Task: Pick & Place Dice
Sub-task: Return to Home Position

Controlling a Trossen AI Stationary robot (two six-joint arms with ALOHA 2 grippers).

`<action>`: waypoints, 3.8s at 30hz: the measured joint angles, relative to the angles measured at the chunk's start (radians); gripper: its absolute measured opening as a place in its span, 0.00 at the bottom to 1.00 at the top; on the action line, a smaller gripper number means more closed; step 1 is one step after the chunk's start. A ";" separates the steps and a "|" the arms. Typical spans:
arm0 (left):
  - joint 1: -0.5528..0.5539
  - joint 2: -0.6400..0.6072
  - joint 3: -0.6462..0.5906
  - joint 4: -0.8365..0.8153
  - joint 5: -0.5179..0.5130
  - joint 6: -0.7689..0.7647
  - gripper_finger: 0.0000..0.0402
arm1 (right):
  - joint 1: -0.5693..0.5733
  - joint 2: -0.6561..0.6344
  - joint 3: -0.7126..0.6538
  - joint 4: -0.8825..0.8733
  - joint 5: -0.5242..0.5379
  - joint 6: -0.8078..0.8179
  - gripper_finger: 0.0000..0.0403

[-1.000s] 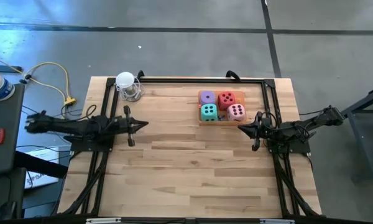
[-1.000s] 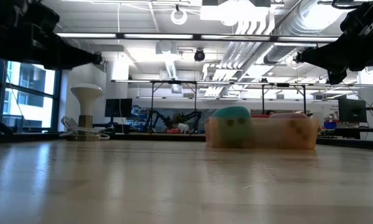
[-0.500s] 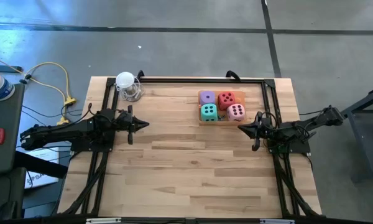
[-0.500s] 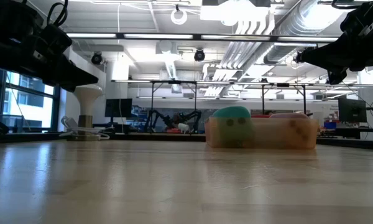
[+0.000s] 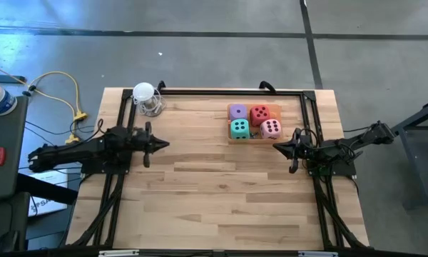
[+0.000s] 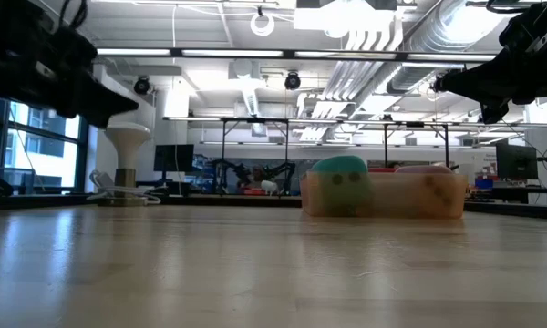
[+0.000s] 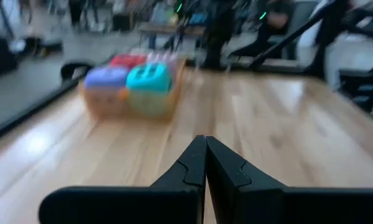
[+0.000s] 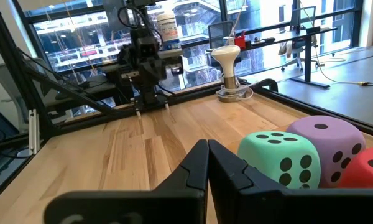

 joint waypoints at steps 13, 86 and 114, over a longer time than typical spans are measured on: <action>-0.134 -0.127 0.000 0.011 0.078 -0.046 0.00 | 0.000 0.000 0.000 0.000 0.000 0.000 0.00; -0.180 -0.115 0.000 0.016 0.079 -0.116 0.00 | 0.000 0.000 0.000 0.000 0.000 0.000 0.00; -0.184 -0.110 0.000 0.015 0.079 -0.116 0.00 | 0.000 0.000 0.000 0.000 0.000 0.000 0.00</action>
